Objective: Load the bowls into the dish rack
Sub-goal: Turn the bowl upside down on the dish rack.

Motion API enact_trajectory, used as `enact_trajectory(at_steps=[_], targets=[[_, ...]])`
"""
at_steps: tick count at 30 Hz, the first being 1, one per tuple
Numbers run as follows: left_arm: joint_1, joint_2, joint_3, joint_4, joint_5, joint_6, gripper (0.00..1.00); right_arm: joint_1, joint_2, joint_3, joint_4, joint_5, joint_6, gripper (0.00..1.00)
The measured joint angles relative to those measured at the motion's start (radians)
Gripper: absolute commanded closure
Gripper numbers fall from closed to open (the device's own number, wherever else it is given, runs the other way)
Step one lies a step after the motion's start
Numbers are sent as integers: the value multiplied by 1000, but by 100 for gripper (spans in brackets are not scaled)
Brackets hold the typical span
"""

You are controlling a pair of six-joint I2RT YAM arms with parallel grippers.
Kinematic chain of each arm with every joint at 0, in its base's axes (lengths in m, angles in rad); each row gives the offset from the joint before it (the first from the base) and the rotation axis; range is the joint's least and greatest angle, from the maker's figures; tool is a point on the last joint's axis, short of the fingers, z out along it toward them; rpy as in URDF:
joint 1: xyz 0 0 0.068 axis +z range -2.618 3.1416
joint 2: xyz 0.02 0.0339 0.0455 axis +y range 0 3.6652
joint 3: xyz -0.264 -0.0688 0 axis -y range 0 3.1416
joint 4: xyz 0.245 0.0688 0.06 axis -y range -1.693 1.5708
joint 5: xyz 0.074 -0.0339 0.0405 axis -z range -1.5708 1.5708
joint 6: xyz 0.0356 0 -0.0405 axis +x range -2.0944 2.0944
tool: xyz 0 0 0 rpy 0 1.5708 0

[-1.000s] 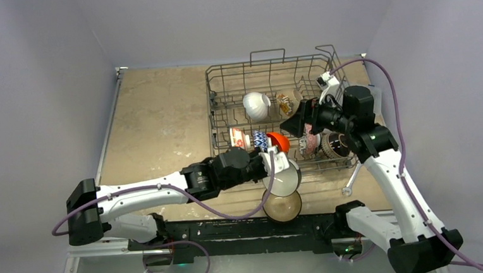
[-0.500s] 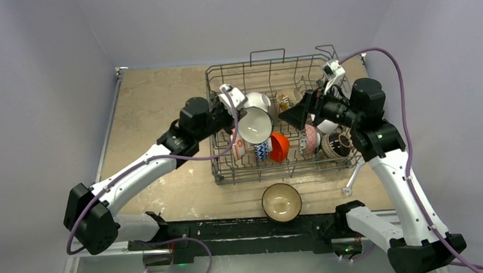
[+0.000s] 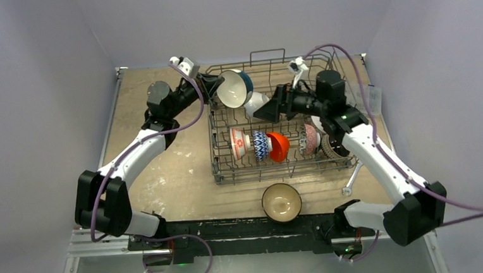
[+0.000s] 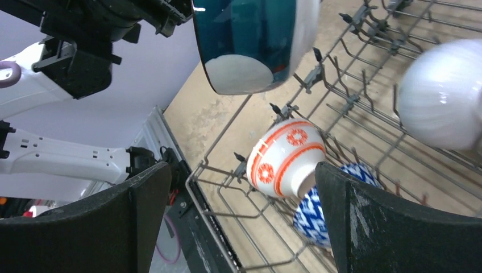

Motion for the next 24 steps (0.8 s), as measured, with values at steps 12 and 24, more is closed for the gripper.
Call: enact_trajectory(at_steps=[12,24], targets=[[90,164,-10,350,182,-192,100,75,242,153,165,94,60,1],[145,223,-34,542,236,-317,100,128,438,321,230,101,88,14]])
